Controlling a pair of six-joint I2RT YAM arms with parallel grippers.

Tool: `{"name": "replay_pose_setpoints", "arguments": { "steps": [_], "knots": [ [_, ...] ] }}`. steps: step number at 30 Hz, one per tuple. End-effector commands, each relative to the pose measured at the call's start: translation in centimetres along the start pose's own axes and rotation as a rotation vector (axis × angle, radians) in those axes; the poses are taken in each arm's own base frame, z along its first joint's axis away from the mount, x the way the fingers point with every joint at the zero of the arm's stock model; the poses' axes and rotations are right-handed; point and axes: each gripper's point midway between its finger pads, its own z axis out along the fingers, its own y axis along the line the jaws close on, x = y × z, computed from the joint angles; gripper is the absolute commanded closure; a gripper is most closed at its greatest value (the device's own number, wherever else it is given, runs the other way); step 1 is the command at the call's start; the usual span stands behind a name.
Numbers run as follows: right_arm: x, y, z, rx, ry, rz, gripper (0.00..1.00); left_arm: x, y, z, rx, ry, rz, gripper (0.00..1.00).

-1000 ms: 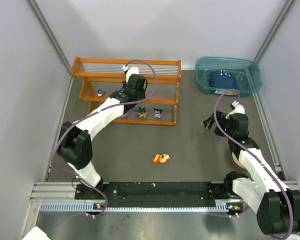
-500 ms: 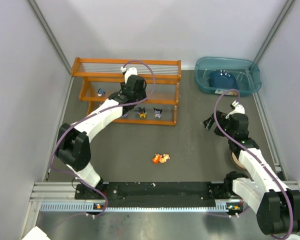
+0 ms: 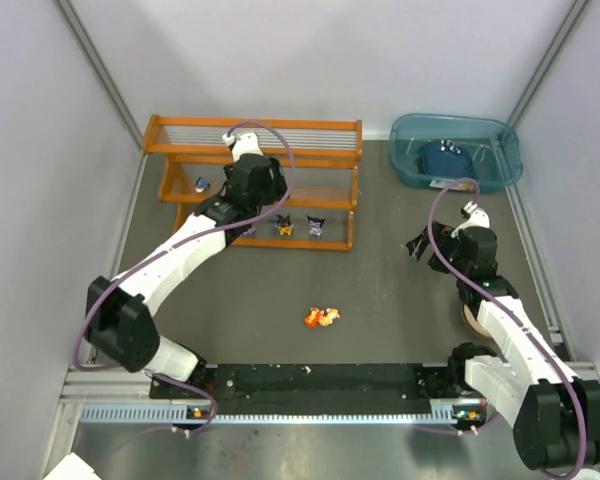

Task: Place and organize the plastic toys onto the shelf

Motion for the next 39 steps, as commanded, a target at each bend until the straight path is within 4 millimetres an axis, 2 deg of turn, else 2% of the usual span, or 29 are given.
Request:
{"name": "replay_pose_setpoints", "arguments": {
  "steps": [1,2,3,4,6,7,8,9,10,12,13,15,16,17,18,20,25,29,30,32,33,35,36,37,39],
  "knots": [
    [-0.5,0.5,-0.2,-0.013,-0.019,-0.009,0.01,-3.4,-0.8,-2.9,0.106,-0.134,-0.035,0.25],
    [-0.5,0.5,-0.2,-0.013,-0.020,-0.008,0.01,-4.2,-0.8,-4.1,0.131,-0.164,-0.045,0.24],
    [-0.5,0.5,-0.2,-0.014,-0.018,-0.007,0.01,-4.2,-0.8,-4.6,0.145,-0.173,-0.038,0.23],
    [-0.4,0.5,-0.2,-0.015,-0.016,-0.007,0.01,-3.4,-0.7,-4.8,0.164,-0.170,-0.022,0.23],
    [-0.4,0.5,-0.1,-0.016,-0.015,-0.004,0.01,-3.7,-0.5,-6.6,0.194,-0.197,-0.022,0.23],
    [-0.3,0.6,-0.1,-0.020,-0.012,-0.006,0.01,-2.5,-0.2,-6.7,0.204,-0.176,-0.002,0.22],
    [-0.3,0.7,-0.1,-0.025,-0.009,-0.006,0.01,-2.9,-0.1,-8.0,0.226,-0.198,-0.007,0.22],
    [-0.2,0.8,-0.1,-0.031,-0.005,-0.002,0.01,-2.5,0.2,-8.4,0.233,-0.198,-0.001,0.21],
    [0.0,1.3,-0.2,-0.059,0.005,-0.004,0.01,-1.2,0.7,-8.4,0.234,-0.180,0.015,0.21],
    [0.6,1.6,-0.3,-0.077,0.025,0.001,0.01,-0.8,0.5,-10.0,0.302,-0.185,0.021,0.20],
    [0.6,1.6,-0.4,-0.073,0.022,-0.006,0.01,0.9,0.7,-9.9,0.323,-0.159,0.053,0.20],
    [1.5,2.7,-0.8,-0.084,0.043,-0.058,0.01,2.2,-0.6,-11.4,0.443,-0.141,0.085,0.19],
    [1.5,2.9,-0.9,-0.067,0.032,-0.079,0.01,4.1,-0.5,-11.3,0.470,-0.109,0.121,0.18],
    [2.5,4.5,-1.3,-0.110,0.053,-0.121,0.01,4.9,-0.8,-11.8,0.506,-0.099,0.133,0.17],
    [2.7,5.2,-1.4,-0.123,0.059,-0.136,0.01,6.5,-0.8,-11.8,0.525,-0.066,0.145,0.16],
    [3.8,6.1,-1.5,-0.137,0.086,-0.143,0.01,8.3,-0.9,-11.9,0.547,-0.036,0.162,0.16],
    [8.2,9.8,-2.6,-0.283,0.200,-0.199,0.01,13.4,-1.4,-12.1,0.580,0.072,0.215,0.16],
    [10.3,9.8,-2.9,-0.308,0.255,-0.176,0.02,17.1,-2.2,-12.1,0.591,0.169,0.278,0.15],
    [10.4,9.6,-3.0,-0.303,0.256,-0.177,0.02,17.4,-2.4,-12.0,0.585,0.186,0.284,0.15],
    [10.3,9.2,-3.0,-0.283,0.244,-0.176,0.02,19.3,-2.2,-11.6,0.557,0.265,0.310,0.15],
    [10.1,9.2,-3.0,-0.280,0.237,-0.179,0.02,19.2,-2.6,-11.5,0.557,0.277,0.315,0.15],
    [9.5,9.2,-3.0,-0.274,0.214,-0.179,0.01,21.3,-2.3,-11.2,0.532,0.375,0.352,0.15],
    [9.4,9.0,-3.0,-0.264,0.211,-0.178,0.01,21.1,-2.8,-11.1,0.533,0.385,0.356,0.15],
    [9.2,9.0,-3.0,-0.255,0.202,-0.180,0.01,22.2,-2.5,-10.8,0.517,0.429,0.377,0.15],
    [9.0,8.9,-3.0,-0.249,0.197,-0.184,0.01,23.0,-2.8,-10.8,0.520,0.467,0.397,0.16]
  ]
}}
